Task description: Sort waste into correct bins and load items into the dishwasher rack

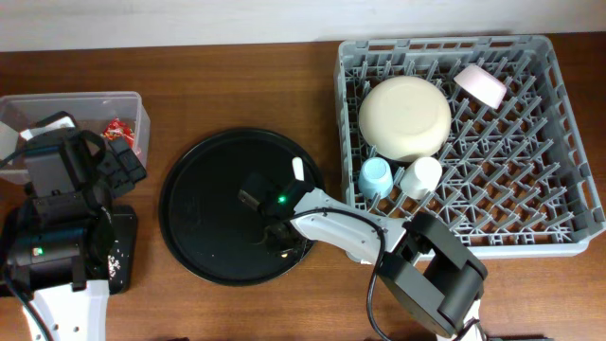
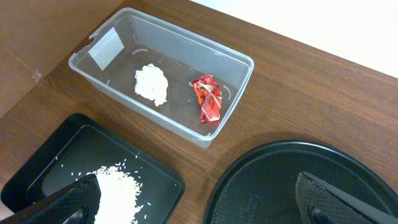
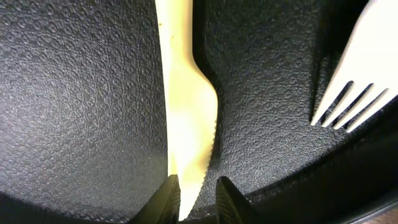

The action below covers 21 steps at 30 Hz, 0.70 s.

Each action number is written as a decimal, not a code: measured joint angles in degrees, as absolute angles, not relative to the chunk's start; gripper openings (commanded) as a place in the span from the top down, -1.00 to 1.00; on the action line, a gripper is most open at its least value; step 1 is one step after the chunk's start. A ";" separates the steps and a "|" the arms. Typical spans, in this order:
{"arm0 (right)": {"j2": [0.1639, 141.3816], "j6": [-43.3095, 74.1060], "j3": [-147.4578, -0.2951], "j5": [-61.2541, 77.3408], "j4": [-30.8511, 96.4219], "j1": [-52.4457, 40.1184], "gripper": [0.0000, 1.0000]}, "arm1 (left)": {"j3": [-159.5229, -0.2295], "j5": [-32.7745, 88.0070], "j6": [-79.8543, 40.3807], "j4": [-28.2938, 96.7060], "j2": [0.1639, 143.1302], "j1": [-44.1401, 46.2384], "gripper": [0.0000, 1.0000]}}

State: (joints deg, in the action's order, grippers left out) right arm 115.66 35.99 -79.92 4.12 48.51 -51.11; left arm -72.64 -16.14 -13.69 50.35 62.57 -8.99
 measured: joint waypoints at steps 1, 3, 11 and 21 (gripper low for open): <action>115.70 36.05 -79.92 4.12 48.05 -51.11 0.53 | -72.64 -16.14 -13.69 50.35 62.57 -8.99 -0.99; 116.31 36.25 -79.92 4.14 47.62 -51.11 0.53 | -72.64 -16.14 -13.69 50.35 62.57 -8.99 -0.99; 117.32 37.58 -79.99 5.41 46.89 -51.33 0.04 | -72.64 -16.14 -13.69 50.30 62.57 -8.99 -0.99; 117.38 37.56 -80.03 5.45 47.51 -51.44 0.91 | -72.64 -16.14 -13.69 50.35 62.57 -8.99 -0.99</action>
State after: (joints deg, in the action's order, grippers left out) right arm 117.38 37.56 -80.03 5.45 47.51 -51.44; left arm -72.64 -16.14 -13.69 50.35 62.57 -8.99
